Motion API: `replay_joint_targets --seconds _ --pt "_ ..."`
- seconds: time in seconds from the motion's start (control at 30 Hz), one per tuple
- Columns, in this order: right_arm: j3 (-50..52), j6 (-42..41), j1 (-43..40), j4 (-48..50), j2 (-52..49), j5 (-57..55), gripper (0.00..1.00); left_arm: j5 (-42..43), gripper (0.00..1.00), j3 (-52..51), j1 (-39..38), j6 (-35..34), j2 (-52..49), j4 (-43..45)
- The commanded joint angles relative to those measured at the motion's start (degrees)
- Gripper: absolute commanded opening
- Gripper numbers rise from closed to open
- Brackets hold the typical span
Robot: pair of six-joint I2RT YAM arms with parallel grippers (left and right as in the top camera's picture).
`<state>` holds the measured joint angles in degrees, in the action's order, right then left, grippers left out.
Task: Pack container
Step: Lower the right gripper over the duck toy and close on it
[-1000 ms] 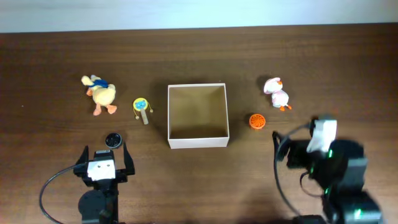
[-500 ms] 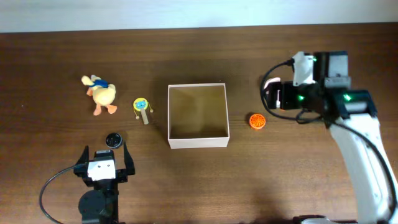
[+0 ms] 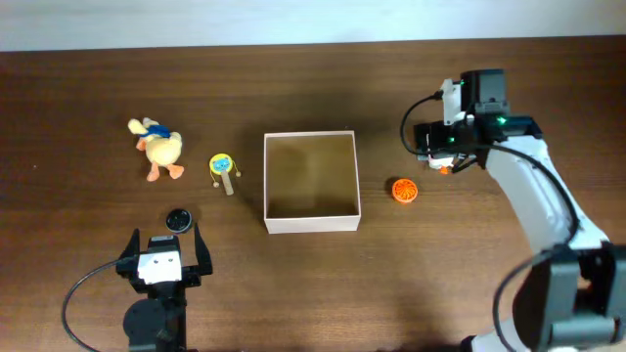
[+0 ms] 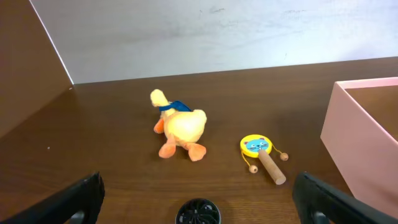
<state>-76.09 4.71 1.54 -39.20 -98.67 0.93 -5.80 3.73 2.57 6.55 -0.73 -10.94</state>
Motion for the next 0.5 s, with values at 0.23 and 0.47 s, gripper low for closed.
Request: replay_joint_targets --seconds 0.23,0.47 --pt "-1.1 -2.6 -4.0 1.6 -4.3 -5.0 0.91 0.4 0.99 -0.5 -0.3 -0.3 0.4 0.2" --pt "-1.1 -2.6 -5.3 2.8 -8.2 -3.3 0.91 0.5 0.99 -0.5 -0.3 -0.3 0.4 0.2"
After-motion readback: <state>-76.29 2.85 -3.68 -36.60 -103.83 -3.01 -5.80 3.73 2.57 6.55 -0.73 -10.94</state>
